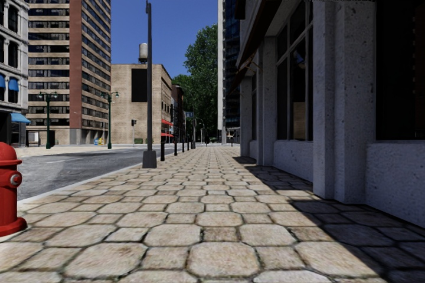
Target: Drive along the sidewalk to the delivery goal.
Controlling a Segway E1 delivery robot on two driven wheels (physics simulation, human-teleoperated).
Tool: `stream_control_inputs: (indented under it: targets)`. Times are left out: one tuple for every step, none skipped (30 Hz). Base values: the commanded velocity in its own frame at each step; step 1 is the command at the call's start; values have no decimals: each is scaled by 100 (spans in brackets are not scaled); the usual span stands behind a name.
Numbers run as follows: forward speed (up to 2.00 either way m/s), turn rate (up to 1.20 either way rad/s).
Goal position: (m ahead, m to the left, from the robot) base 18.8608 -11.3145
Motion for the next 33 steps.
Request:
stream_control_inputs:
  targets:
    - [200, 0]
    - [200, 0]
    - [200, 0]
    - [200, 0]
    - [200, 0]
    - [200, 0]
    - [200, 0]
    - [200, 0]
    - [200, 0]
    - [200, 0]
    - [200, 0]
    - [200, 0]
    - [200, 0]
    - [200, 0]
    - [200, 0]
    - [200, 0]
    - [200, 0]
    - [200, 0]
    - [200, 0]
    - [200, 0]
    - [200, 0]
    - [200, 0]
    - [200, 0]
    - [200, 0]
    - [200, 0]
    - [200, 0]
    - [200, 0]
    - [200, 0]
    - [200, 0]
    - [200, 0]
    - [200, 0]
    - [200, 0]
    - [200, 0]
